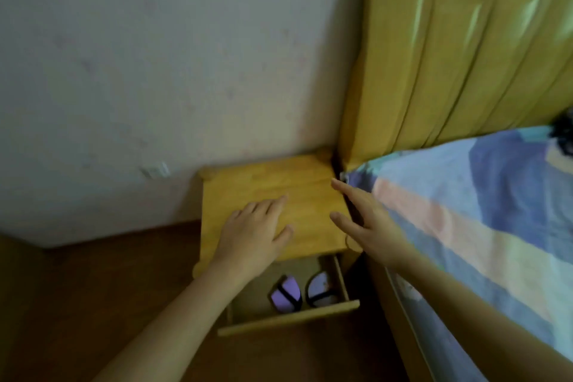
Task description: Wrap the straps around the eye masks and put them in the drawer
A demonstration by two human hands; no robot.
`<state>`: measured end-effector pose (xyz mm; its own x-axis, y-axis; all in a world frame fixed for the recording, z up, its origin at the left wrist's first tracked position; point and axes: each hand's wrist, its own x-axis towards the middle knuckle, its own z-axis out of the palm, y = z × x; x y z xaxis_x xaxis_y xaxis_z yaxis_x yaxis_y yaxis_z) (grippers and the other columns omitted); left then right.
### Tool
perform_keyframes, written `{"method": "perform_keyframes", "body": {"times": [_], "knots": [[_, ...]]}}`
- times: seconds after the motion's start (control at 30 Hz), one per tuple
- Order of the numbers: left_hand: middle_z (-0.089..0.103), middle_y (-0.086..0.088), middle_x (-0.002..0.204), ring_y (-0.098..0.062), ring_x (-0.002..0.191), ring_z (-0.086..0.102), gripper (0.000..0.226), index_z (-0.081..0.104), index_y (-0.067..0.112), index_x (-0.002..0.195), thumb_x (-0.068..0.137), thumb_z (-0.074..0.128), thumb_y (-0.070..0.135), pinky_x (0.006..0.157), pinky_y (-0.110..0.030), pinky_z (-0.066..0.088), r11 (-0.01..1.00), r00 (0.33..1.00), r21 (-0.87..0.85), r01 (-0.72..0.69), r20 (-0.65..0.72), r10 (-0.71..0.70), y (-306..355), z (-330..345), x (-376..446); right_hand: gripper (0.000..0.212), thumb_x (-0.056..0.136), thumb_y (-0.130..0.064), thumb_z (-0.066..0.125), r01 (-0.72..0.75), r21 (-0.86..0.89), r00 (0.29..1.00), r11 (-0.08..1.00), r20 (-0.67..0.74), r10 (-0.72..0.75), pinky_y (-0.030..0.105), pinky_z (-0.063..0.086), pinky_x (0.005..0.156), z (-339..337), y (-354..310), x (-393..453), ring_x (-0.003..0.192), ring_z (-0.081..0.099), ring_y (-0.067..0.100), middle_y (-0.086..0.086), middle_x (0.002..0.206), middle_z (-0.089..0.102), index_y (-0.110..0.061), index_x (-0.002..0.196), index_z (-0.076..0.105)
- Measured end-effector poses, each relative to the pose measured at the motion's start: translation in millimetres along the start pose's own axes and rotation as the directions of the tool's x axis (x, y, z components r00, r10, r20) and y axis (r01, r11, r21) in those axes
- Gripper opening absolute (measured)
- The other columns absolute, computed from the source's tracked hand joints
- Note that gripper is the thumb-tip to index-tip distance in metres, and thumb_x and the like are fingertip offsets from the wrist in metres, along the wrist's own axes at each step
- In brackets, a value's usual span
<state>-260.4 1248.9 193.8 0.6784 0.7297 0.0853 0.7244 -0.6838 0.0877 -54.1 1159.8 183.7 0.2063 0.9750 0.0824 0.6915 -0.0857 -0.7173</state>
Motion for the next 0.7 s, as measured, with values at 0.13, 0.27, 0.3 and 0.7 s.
{"method": "perform_keyframes", "body": {"times": [0.13,0.27,0.3,0.7], "knots": [[0.065,0.003,0.123,-0.019,0.109,0.061,0.065,0.048,0.022,0.137,0.089,0.020,0.055,0.082,-0.036,0.048,0.986,0.980,0.101,-0.136,-0.132,0.149,39.7,-127.3,11.1,0.054,0.093,-0.048,0.046,0.063,-0.171,0.991,0.983,-0.109,-0.083,0.020,0.026,0.107,-104.1,-75.8,-24.9,0.135,0.033,0.005,-0.010,0.145,0.042,-0.035,0.143,0.031],[0.056,0.002,0.136,-0.022,0.121,0.053,0.078,0.038,0.025,0.144,0.080,0.006,0.055,0.089,-0.037,0.043,0.960,0.937,0.190,-0.205,-0.246,0.249,76.9,-242.6,14.1,0.061,0.087,-0.059,0.031,0.091,-0.298,0.969,0.950,-0.193,-0.153,0.033,0.034,0.109,-194.0,-138.0,-60.2,0.135,0.035,0.009,-0.008,0.144,0.044,-0.036,0.144,0.030],[0.053,0.003,0.139,-0.021,0.123,0.050,0.080,0.034,0.027,0.146,0.078,0.003,0.056,0.092,-0.037,0.041,0.954,0.927,0.206,-0.216,-0.265,0.267,85.5,-267.6,12.2,0.063,0.086,-0.061,0.029,0.085,-0.334,0.962,0.939,-0.219,-0.164,0.034,0.035,0.109,-213.8,-151.1,-70.7,0.135,0.035,0.009,-0.007,0.144,0.044,-0.037,0.144,0.029],[0.041,0.006,0.147,-0.019,0.126,0.044,0.067,0.024,0.032,0.147,0.086,0.011,0.057,0.096,-0.037,0.037,0.738,0.658,0.268,-0.619,-0.338,0.674,208.2,-430.6,-36.9,0.060,0.088,-0.059,0.031,-0.436,-0.558,0.736,0.706,-0.673,-0.077,0.032,0.031,0.105,-335.5,-282.7,-265.5,0.135,0.037,0.017,-0.005,0.143,0.047,-0.037,0.143,0.030]]}}
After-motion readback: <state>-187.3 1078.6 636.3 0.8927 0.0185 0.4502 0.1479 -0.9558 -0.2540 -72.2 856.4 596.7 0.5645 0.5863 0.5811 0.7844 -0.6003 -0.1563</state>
